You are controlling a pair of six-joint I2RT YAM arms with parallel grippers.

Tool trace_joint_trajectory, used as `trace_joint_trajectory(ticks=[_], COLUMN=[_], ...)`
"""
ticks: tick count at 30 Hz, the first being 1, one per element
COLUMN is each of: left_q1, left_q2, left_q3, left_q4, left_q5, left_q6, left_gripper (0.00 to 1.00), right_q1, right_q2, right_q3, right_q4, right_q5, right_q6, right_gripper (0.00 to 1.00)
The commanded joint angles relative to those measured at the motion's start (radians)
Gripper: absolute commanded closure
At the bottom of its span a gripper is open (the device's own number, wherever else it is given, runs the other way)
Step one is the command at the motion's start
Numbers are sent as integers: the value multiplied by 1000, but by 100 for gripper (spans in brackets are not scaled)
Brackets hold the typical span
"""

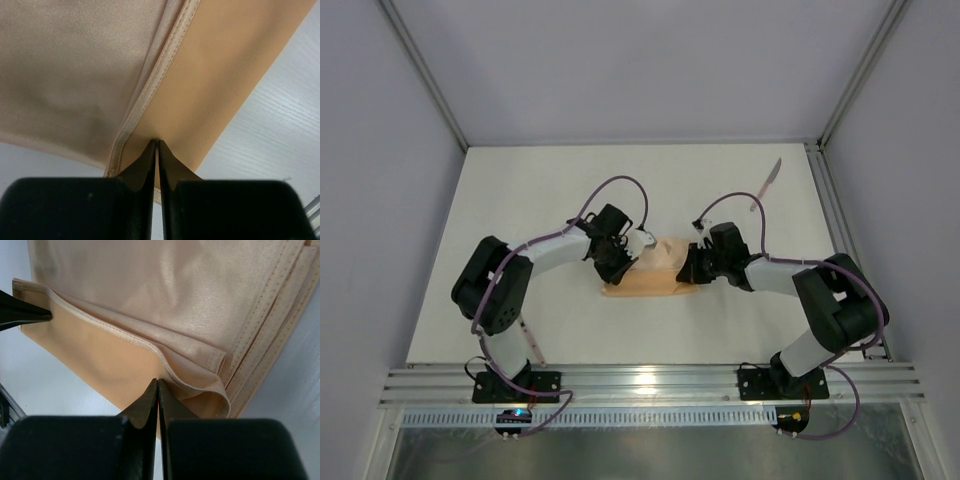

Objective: Fold the napkin into a case and place the utensils inside
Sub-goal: Smooth out the 2/3-rectangle-folded napkin at the center of the board.

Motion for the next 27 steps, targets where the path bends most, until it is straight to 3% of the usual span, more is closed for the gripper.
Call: trace_joint_trajectory(ticks=[1, 8, 20, 27], left_q1=[1, 1, 1, 1], left_q2=[66, 54, 54, 67], left_q3=[22, 6, 16, 22], left_q4=[-2, 5, -11, -25], left_q5=[-22, 0, 48, 56], left_q6=[8, 5, -24, -27], left_gripper=[95, 93, 92, 96], right_q1=[-11, -67, -105, -145], right_q2=[-55, -71, 11, -3], right_q3=[35, 26, -138, -184], right_q4=[-48, 63, 330, 376], right_q5=[12, -71, 81, 112], right_q6=[-61, 31, 178, 204], right_gripper=[96, 96, 96, 96])
